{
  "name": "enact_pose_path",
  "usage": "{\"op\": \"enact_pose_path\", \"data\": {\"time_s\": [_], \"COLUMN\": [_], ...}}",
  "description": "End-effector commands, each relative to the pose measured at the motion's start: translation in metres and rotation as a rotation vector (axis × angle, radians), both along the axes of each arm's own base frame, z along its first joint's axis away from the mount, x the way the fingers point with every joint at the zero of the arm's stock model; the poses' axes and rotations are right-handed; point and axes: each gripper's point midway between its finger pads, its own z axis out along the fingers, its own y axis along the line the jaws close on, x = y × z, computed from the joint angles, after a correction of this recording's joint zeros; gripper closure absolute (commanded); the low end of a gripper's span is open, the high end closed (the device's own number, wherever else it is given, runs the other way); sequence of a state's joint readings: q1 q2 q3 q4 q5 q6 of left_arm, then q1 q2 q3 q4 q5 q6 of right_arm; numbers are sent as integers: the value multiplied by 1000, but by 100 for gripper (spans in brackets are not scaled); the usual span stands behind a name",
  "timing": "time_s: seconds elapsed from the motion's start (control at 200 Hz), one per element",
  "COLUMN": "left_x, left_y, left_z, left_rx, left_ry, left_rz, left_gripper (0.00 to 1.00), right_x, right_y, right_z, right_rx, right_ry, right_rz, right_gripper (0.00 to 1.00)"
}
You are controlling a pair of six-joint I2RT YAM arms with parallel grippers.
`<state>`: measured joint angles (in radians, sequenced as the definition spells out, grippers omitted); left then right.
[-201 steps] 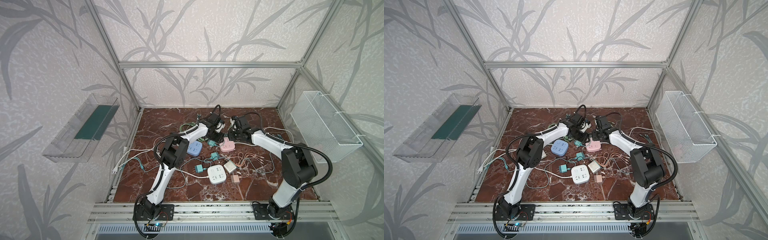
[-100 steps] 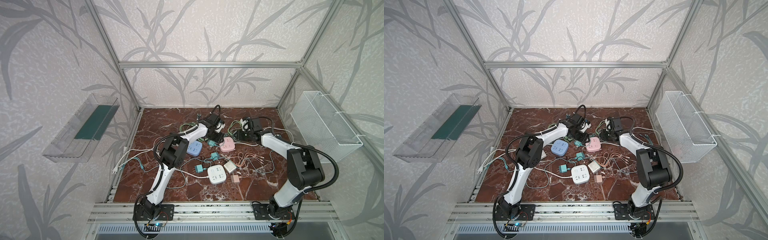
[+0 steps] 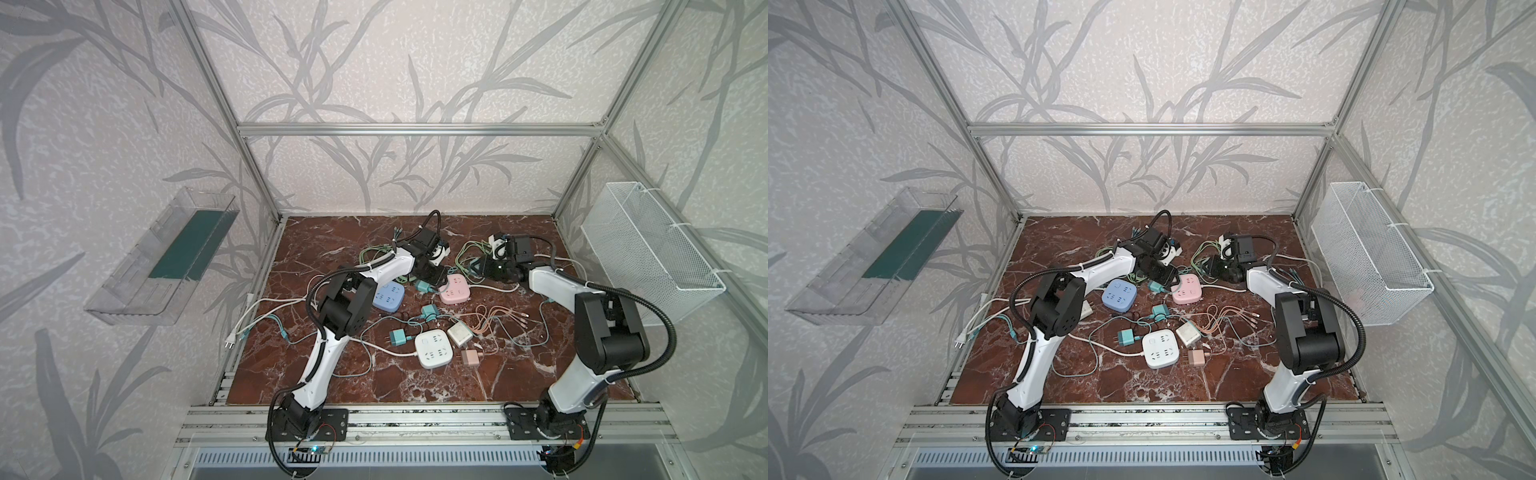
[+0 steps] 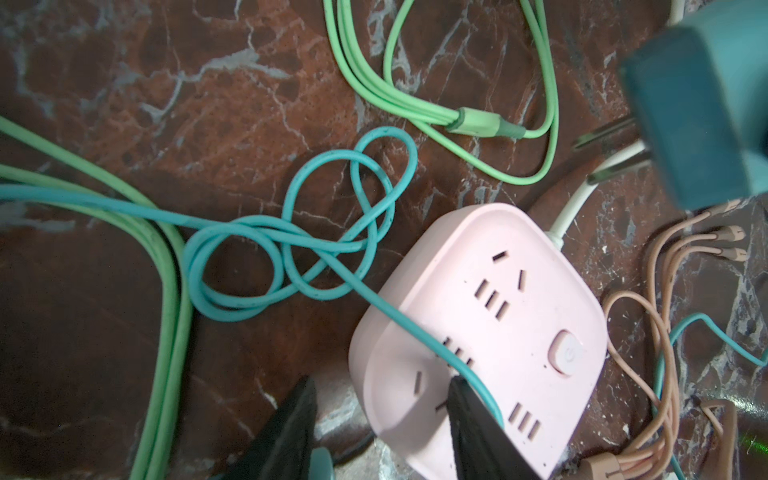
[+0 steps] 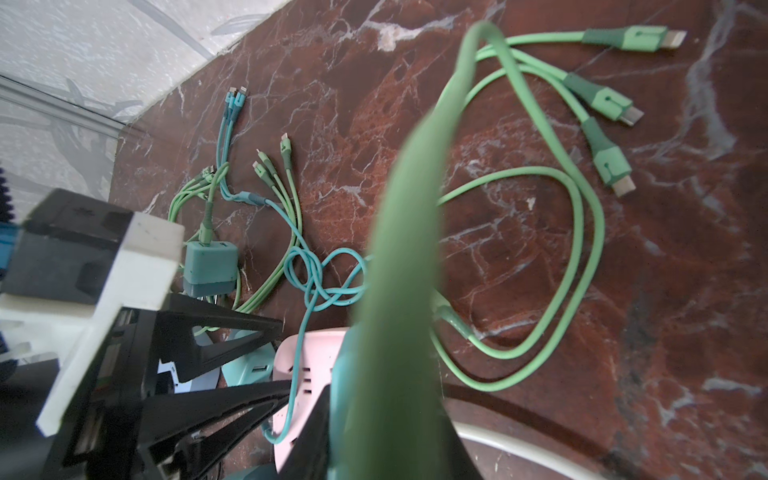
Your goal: Pull the plug off the socket
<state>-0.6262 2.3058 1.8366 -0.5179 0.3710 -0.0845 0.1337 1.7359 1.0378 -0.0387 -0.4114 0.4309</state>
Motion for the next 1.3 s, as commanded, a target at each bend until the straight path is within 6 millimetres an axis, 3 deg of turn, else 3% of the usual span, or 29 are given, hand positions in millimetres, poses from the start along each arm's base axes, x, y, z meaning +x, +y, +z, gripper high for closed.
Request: {"op": "enact_pose_path", "data": {"time_s": [0.0, 1.04, 1.295], "left_x": [-24, -26, -26], "left_y": [10, 5, 6], "left_z": [-23, -15, -14], "left_rx": [71, 36, 40], "left_ry": [67, 26, 21], "left_rz": [-33, -50, -48], "left_gripper": [48, 47, 46], "right_x": [2, -1, -5], "right_y": [3, -14, -22], "right_z": [-5, -40, -46], "right_rx": [62, 253, 231], "right_ry": [12, 133, 152], "right_rz": [0, -85, -115], "right_gripper": [85, 79, 64]}}
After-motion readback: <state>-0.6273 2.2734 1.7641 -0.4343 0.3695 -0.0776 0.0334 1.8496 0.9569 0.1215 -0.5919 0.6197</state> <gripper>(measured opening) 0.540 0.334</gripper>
